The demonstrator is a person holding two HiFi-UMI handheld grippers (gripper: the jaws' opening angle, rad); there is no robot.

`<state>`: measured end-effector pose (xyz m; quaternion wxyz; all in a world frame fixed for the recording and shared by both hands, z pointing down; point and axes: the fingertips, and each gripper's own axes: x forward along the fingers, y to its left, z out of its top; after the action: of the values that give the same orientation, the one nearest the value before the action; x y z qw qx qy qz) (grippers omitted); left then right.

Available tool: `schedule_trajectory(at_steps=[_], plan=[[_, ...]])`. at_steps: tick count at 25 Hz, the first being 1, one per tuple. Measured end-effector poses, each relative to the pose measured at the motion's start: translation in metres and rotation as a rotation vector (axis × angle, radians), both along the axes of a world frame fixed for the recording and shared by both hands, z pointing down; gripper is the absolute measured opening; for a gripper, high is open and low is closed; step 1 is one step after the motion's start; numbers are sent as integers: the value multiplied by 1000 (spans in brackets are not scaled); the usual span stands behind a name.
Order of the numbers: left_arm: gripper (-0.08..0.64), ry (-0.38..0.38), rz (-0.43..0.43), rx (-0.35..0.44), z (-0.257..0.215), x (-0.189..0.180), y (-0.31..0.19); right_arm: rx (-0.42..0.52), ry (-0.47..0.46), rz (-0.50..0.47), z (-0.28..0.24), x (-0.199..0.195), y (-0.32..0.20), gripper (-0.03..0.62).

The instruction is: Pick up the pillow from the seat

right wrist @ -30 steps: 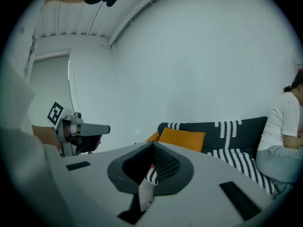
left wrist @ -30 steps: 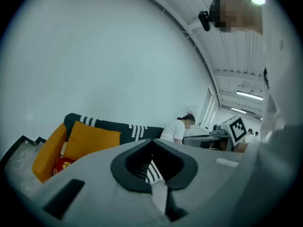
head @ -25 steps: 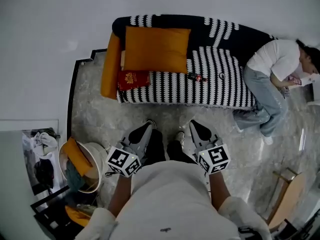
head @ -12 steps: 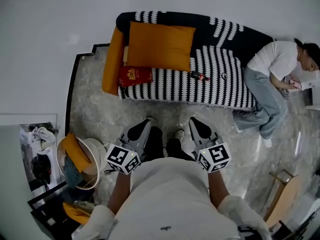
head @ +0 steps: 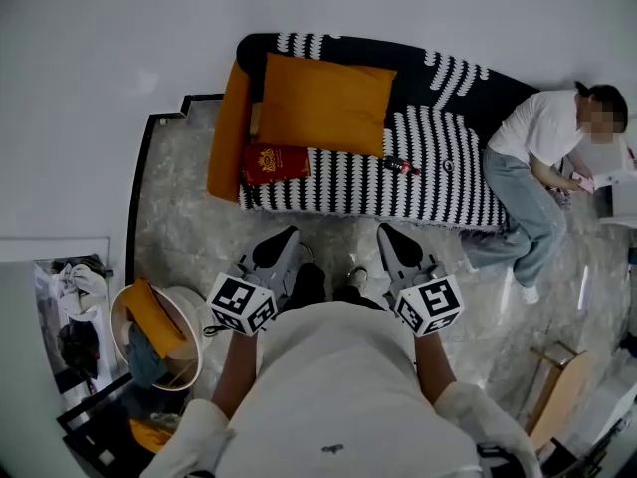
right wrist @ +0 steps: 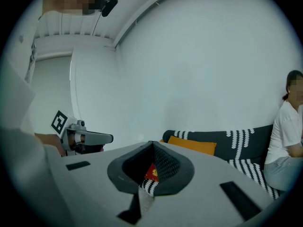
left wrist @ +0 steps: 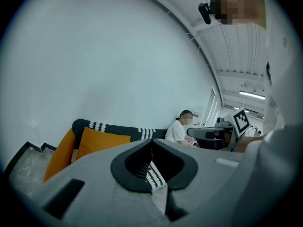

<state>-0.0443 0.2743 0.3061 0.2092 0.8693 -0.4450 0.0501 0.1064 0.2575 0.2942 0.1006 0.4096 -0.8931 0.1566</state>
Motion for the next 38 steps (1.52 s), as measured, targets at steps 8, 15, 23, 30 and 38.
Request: schedule_trajectory(at_steps=[8,15,23,30,38], plan=[[12,7,-3,23,-2,-55,-35,-3,38,46,1,-45,-35,6],[12,2,19,3,9,-94,-51,-11,62,144,5,-61,-52,6],[12,18,73,-27,19,-93,-58,-37,70,185,11,-60,-48,6],[12,6,77,-40,24,-82,-77,-51,51,176,21,-55,-72,6],[12,-6,29,-33,12,-71,-122,-41,14,121,15,-46,-125,6]])
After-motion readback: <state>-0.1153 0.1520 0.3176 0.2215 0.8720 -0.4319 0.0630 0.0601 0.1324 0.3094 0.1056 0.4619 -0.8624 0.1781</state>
